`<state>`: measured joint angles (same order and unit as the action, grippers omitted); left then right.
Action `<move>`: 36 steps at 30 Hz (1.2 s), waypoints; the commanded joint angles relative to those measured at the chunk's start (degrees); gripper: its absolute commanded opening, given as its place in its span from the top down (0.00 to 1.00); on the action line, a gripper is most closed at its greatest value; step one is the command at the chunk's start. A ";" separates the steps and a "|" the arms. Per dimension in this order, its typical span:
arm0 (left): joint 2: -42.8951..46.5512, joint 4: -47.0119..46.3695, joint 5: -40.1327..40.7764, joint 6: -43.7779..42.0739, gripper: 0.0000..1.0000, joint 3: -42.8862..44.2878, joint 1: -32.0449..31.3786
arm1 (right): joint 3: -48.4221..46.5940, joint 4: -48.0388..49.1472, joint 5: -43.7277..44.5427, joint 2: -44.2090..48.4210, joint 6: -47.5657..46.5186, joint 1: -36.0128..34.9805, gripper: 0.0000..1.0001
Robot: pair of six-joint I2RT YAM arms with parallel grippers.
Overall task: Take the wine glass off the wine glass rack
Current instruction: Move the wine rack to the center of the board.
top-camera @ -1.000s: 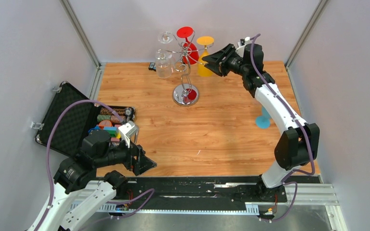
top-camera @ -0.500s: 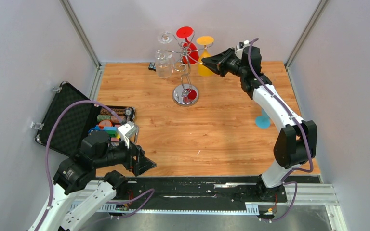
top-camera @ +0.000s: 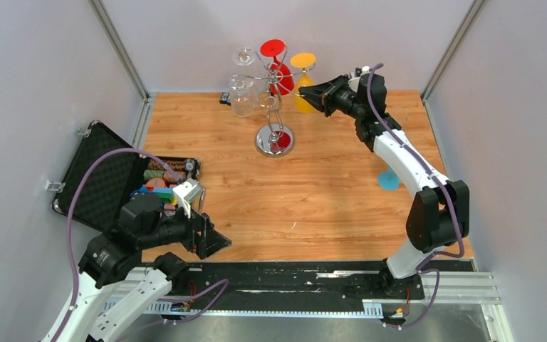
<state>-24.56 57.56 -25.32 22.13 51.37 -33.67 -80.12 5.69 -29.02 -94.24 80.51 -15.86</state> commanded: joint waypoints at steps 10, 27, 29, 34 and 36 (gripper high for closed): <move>0.23 -1.52 1.95 2.02 0.00 2.54 0.08 | 3.55 1.52 2.56 6.28 0.86 -0.16 1.00; 1.50 -0.79 2.49 2.93 0.00 3.69 0.02 | 3.07 -4.46 4.13 11.95 1.14 -0.15 1.00; 1.67 -0.71 2.58 3.20 0.00 3.80 0.09 | 3.04 -5.34 4.22 12.75 1.05 -0.17 1.00; 2.21 -0.51 2.52 3.67 0.00 3.83 0.05 | 4.78 -8.04 4.55 15.96 0.63 -0.14 1.00; 2.49 -0.52 2.54 3.85 0.00 3.82 0.08 | 5.84 -8.81 4.82 17.39 0.46 -0.22 1.00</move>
<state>-22.90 57.65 -23.18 25.04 53.32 -33.67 -74.32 -3.31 -24.10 -83.66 81.06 -16.34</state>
